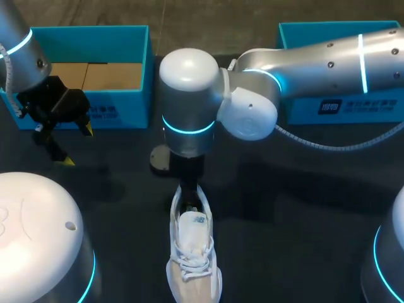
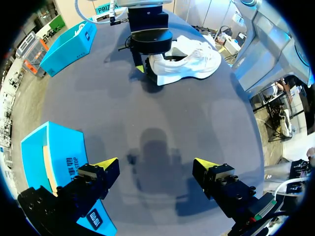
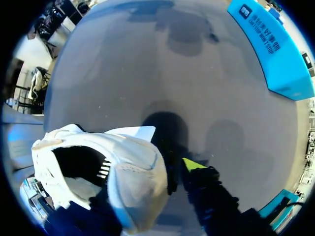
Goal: Take the shoe out of the shoebox, open the shoe tongue, remove and reinsert the insole, then place the shoe into the shoebox
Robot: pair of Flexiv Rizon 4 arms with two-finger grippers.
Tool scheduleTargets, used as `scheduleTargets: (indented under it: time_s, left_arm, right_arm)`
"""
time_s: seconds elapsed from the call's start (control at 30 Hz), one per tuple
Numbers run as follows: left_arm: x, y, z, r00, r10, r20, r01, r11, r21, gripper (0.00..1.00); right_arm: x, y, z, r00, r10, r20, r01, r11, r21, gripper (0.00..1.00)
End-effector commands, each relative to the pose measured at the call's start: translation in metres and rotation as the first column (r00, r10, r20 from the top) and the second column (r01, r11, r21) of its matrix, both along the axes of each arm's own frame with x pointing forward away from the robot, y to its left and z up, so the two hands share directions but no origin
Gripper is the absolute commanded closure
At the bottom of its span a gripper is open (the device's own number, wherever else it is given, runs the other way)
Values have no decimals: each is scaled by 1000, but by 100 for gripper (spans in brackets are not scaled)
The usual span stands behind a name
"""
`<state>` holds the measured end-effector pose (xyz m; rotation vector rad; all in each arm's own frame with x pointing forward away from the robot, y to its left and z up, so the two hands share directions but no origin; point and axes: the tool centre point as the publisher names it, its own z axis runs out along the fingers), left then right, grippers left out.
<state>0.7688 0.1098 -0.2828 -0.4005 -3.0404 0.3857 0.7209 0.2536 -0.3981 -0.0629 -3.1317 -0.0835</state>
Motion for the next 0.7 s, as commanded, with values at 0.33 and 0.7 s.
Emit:
scheduleTargets:
  time_s: [0.33, 0.7]
  left_arm:
    - [-1, 0, 0, 1000, 0, 2, 0, 1000, 2, 0]
    - [-1, 0, 0, 1000, 0, 2, 0, 1000, 2, 0]
  right_arm:
    - [-2, -5, 24, 998, -21, 58, 21, 1000, 12, 100]
    - [33, -30, 85, 990, -25, 141, 30, 999, -31, 100]
